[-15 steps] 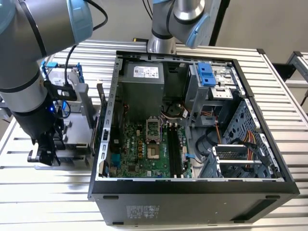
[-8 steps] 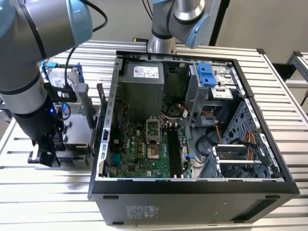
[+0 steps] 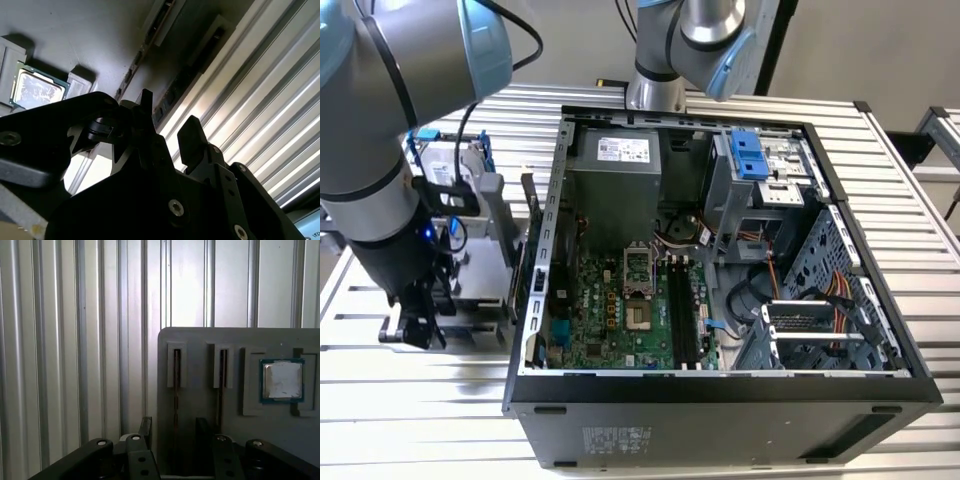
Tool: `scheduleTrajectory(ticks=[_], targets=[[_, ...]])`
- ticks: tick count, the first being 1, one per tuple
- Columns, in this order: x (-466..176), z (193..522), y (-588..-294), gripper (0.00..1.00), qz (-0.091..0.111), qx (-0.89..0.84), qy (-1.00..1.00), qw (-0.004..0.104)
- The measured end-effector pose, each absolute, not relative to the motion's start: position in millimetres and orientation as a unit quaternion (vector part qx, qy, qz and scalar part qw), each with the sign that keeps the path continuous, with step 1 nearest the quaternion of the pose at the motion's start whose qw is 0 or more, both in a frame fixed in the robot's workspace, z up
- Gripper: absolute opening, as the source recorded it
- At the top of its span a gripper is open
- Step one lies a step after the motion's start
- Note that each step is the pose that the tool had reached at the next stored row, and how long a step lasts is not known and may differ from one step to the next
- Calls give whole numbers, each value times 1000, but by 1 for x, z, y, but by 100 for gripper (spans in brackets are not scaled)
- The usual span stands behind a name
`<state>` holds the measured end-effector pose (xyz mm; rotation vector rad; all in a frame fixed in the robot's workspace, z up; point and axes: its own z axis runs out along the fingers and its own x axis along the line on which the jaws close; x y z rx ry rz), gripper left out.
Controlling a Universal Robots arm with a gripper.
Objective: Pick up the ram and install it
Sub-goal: 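Pick up the ram and move it above insertion slot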
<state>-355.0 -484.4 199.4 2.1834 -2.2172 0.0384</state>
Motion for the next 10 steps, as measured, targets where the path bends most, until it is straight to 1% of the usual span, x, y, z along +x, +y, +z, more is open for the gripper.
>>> scheduleTrajectory(ticks=[10], targets=[[-355, 195, -485, 100, 13, 702, -712, 15]])
